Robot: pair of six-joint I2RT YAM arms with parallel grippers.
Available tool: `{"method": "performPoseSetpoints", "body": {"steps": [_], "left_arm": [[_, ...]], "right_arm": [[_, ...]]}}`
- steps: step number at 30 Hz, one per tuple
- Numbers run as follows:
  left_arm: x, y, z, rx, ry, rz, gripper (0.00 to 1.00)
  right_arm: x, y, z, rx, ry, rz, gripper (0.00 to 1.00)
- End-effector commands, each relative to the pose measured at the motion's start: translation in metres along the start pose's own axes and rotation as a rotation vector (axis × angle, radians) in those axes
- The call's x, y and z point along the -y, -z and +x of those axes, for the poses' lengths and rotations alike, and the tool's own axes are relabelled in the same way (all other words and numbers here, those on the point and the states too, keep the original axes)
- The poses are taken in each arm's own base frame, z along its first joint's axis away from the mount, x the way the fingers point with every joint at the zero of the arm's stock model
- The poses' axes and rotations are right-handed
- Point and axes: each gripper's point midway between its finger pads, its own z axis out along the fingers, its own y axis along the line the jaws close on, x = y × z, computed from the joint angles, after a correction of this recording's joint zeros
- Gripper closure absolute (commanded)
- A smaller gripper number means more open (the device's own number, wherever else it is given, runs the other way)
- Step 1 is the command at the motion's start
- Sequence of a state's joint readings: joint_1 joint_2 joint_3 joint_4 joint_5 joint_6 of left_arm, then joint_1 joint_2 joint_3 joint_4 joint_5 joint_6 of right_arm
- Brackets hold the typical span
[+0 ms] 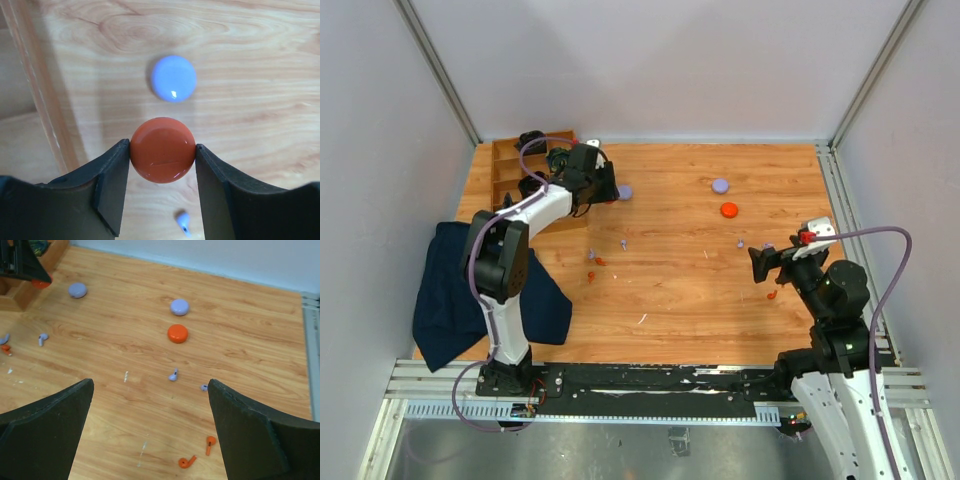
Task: Insert the wireless bluetooth earbuds into the charging case
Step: Pick up the charging case at the center of the board.
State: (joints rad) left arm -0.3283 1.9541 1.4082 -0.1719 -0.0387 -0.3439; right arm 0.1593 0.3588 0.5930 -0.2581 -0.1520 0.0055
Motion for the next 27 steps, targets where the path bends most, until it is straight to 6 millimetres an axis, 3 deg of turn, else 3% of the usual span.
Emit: {"method": "performPoseSetpoints", "body": {"steps": [1, 7, 14, 27], "left_arm": [[0.034, 0.033, -0.003, 0.027, 0.100, 0.138, 0.48], [0.058, 0.076, 0.005, 0.043, 0.262, 0.272, 0.49], [0.081, 0.114, 0.018, 0.068, 0.432, 0.394, 0.50], [0.101, 0.163, 0.034, 0.137, 0.734, 0.517, 0.51]], "right_arm": [[-0.037, -0.005, -0.009, 0.006, -0.058, -0.195, 0.01], [-0.063, -0.022, -0.002, 0.000, -0.116, -0.347, 0.01], [-0.085, -0.039, -0.003, 0.048, -0.172, -0.401, 0.01], [-0.143, -0.075, 0.001, 0.143, -0.244, -0.433, 0.01]]}}
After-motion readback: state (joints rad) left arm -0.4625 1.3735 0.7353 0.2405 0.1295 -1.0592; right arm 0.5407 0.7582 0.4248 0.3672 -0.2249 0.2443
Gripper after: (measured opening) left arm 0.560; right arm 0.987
